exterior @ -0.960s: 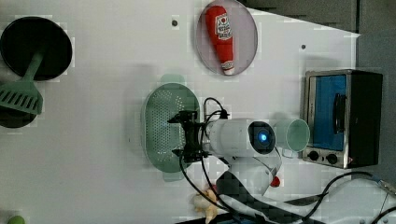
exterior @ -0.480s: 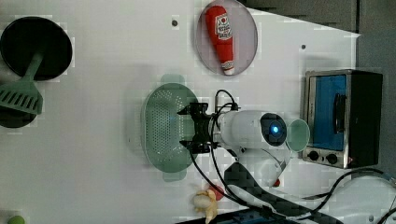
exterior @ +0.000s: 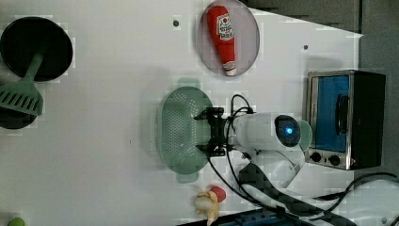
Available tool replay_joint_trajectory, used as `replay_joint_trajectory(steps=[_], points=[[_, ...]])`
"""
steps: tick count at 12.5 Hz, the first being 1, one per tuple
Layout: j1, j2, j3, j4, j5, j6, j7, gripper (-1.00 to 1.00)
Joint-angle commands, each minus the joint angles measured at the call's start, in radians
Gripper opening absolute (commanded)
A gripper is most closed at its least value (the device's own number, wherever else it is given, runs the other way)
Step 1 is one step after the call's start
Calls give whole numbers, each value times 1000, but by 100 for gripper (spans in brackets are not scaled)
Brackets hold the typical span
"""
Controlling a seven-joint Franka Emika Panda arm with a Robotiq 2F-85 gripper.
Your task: Drag strainer left to right.
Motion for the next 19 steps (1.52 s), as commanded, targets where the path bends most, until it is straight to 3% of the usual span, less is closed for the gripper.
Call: replay_joint_trajectory(steps=[1,10,19], points=[[-74,-36,-8,-31,2,17,-102,100],[-214,-82,-92,-82,2,14,-299,100],[-236,-107,-257,-85,2,17,-521,100]])
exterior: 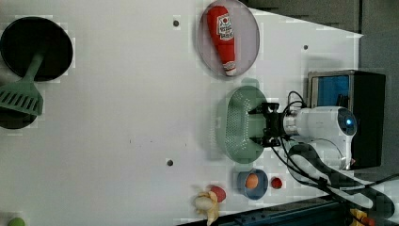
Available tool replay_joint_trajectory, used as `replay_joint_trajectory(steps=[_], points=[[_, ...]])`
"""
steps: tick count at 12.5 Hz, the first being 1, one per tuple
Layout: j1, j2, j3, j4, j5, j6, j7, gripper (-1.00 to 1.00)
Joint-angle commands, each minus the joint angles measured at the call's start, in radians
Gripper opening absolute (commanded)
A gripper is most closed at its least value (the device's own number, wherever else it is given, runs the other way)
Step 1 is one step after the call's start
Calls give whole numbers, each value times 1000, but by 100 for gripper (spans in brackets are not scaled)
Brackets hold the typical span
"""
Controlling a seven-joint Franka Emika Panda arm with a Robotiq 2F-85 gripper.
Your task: Drag strainer left to right.
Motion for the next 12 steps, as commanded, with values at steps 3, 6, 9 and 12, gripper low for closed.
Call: replay_joint_trajectory(steps=[3,6,9,12], points=[[-18,-14,-107,26,-6,4,-172,100],[-18,-15,-127,25,-6,3,-172,100],[-18,-60,-80,24,-6,-20,-241,100],[-18,-181,-48,42,4,-155,-396,100]])
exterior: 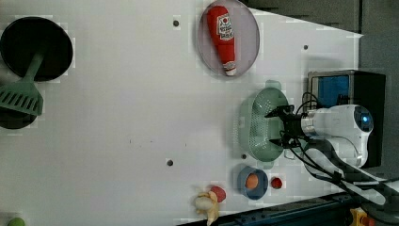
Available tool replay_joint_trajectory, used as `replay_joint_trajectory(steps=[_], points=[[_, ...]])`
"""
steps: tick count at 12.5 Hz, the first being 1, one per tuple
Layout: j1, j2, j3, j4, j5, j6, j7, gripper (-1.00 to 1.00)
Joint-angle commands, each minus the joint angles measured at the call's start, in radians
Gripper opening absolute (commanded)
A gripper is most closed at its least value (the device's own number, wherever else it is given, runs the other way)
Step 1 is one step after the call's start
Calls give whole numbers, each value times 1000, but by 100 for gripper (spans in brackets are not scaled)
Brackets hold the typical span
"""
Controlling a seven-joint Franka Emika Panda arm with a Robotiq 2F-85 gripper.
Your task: Drag strainer left to right.
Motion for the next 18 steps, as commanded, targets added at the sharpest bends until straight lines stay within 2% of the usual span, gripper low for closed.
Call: replay_joint_trajectory(steps=[1,3,5,7,8,12,14,18], points=[[0,-185,53,49,24,-122,-216,100],[1,-287,65,120,41,-294,-333,100],[1,-388,66,204,151,-493,-454,100],[1,-481,58,298,309,-695,-620,100],[0,-520,50,349,338,-784,-690,100],[0,-600,43,517,289,-1054,-733,100],[0,-600,35,560,296,-1087,-743,100],[0,-600,21,570,294,-1086,-778,100]])
